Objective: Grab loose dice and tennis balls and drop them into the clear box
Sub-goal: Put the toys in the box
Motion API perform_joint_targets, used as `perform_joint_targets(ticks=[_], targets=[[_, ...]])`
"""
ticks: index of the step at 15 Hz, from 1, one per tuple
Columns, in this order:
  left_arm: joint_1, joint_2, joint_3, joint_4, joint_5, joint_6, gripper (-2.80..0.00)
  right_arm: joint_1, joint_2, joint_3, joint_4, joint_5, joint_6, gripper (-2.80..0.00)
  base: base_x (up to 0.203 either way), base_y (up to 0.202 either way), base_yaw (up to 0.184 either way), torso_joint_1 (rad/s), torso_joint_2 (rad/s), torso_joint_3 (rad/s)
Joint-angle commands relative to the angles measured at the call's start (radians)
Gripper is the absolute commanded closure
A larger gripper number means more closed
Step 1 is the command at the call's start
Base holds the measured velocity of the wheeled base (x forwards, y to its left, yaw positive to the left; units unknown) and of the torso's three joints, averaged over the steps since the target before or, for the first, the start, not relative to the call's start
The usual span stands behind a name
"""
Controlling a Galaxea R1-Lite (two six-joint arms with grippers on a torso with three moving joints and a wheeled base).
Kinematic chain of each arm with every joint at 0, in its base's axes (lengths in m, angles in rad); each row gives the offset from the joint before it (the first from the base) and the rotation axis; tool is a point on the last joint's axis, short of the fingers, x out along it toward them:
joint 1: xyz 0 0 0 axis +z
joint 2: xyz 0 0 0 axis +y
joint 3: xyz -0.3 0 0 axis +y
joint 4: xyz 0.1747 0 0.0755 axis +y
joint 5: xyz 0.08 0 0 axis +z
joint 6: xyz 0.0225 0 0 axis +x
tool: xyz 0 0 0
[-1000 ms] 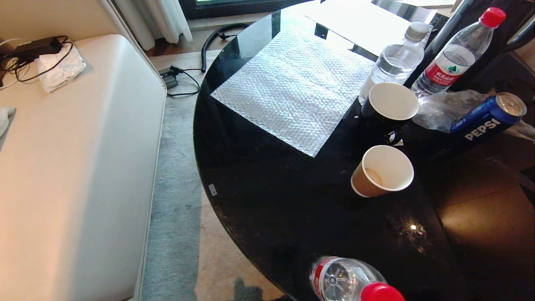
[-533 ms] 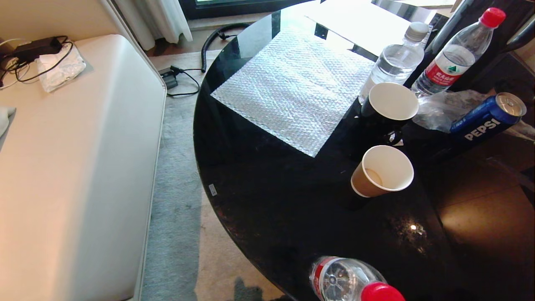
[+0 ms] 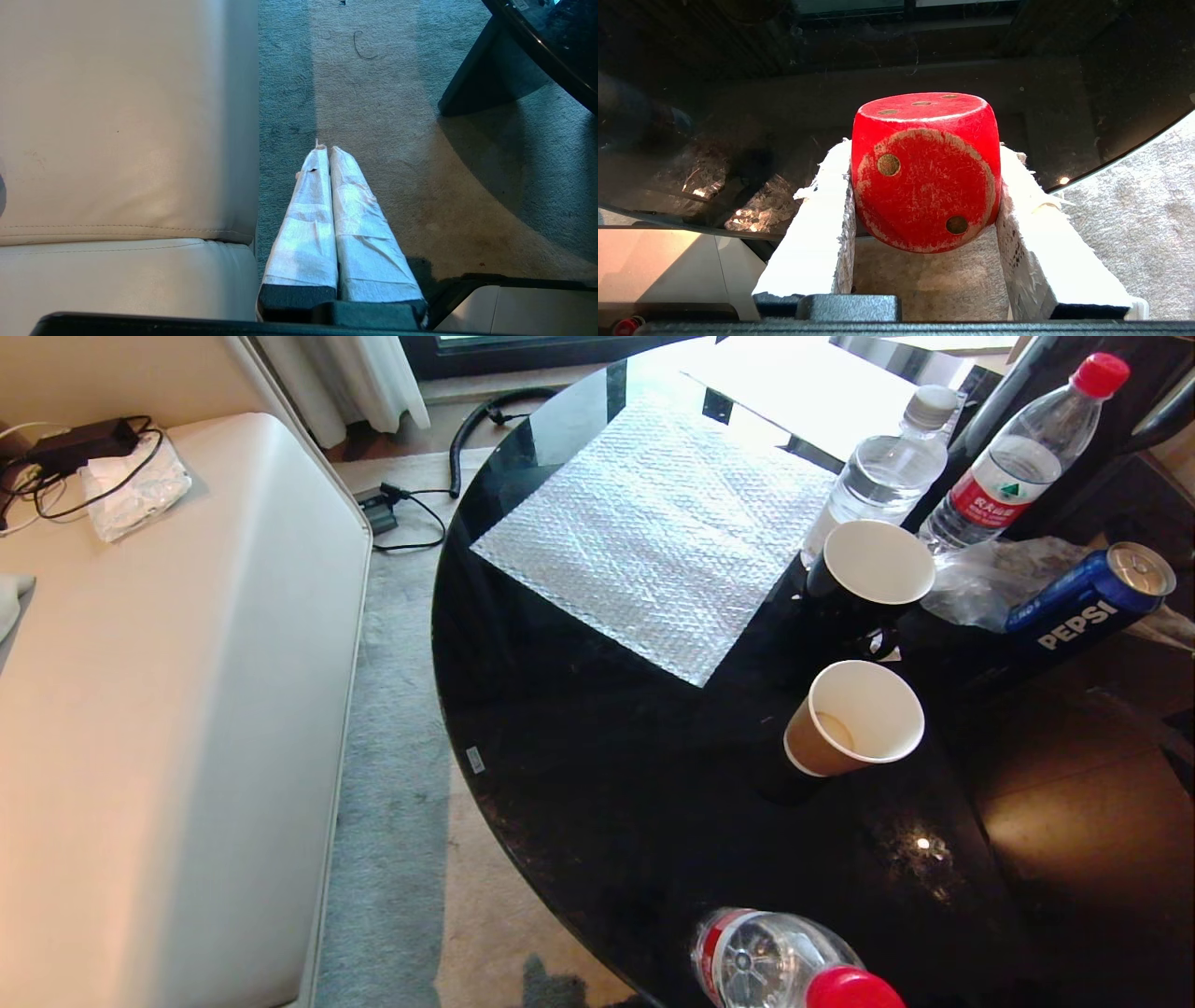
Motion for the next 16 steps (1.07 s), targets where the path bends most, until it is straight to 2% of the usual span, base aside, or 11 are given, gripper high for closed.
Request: perform_joint_targets(ticks=[1, 16], targets=[[0.0, 0.0, 0.0, 0.0, 0.0, -0.001, 0.0, 0.0, 0.001, -0.001, 0.002, 0.001, -0.001, 0.0, 0.0, 0.0, 0.0, 0.0, 0.0, 0.0], [0.0, 0.0, 0.0, 0.0, 0.0, -0.001, 0.0, 0.0, 0.0, -0.001, 0.002, 0.001, -0.001, 0.0, 0.0, 0.0, 0.0, 0.0, 0.0, 0.0]])
